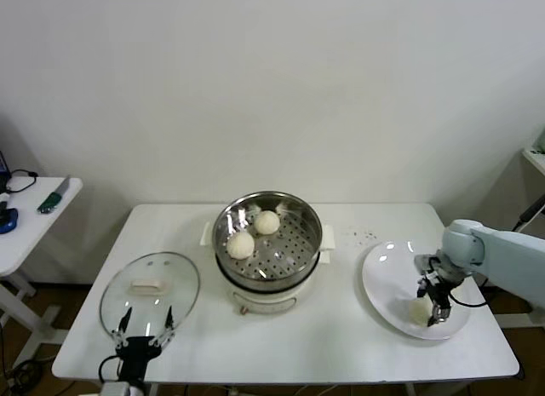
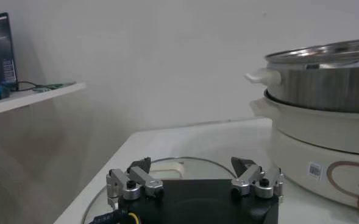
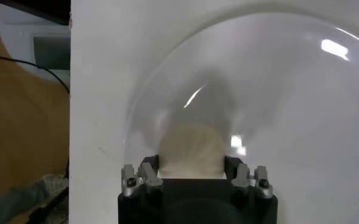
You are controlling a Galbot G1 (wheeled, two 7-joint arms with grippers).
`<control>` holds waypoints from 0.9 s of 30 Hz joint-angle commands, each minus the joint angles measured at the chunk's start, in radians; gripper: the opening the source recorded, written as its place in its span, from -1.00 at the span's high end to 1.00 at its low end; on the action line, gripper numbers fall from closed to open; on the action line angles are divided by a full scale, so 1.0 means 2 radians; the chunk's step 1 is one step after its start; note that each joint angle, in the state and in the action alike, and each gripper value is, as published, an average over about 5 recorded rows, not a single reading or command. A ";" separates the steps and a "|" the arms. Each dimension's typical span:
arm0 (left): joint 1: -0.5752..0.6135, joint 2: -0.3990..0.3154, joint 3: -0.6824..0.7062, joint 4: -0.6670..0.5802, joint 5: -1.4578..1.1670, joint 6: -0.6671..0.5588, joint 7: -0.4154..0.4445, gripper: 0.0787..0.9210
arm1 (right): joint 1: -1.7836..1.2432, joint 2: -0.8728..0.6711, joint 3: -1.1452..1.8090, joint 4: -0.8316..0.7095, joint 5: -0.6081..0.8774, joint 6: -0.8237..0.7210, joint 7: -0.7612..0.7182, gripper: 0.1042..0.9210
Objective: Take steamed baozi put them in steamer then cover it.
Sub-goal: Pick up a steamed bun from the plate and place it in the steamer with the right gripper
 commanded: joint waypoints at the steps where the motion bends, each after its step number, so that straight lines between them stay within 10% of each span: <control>1: 0.000 0.000 0.001 -0.001 0.000 0.000 0.000 -0.77 | 0.062 0.013 -0.016 -0.005 -0.003 0.032 -0.011 -0.39; 27: 0.005 0.001 0.003 -0.012 0.001 0.001 0.002 -0.77 | 0.281 0.309 -0.023 0.042 -0.070 0.329 -0.067 -0.43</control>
